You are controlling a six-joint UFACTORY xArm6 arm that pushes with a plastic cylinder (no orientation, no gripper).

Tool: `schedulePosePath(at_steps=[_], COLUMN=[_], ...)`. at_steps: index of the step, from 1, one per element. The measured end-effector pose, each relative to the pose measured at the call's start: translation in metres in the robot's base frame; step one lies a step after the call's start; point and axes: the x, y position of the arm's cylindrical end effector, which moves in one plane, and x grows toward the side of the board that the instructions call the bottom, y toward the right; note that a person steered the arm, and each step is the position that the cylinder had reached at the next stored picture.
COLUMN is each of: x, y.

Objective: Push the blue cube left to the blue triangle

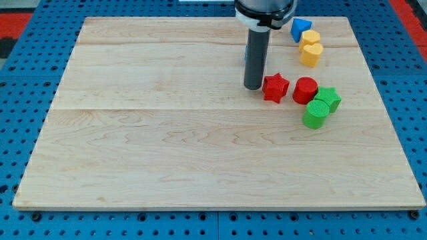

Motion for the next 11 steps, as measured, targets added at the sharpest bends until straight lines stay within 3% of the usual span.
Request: schedulePosePath(at_steps=[1, 3, 5, 7, 9, 10, 11], x=[0.000, -0.039, -0.074, -0.078, -0.103, -0.120, -0.085], y=[0.037, -0.008, 0.014, -0.039, -0.008, 0.034, 0.035])
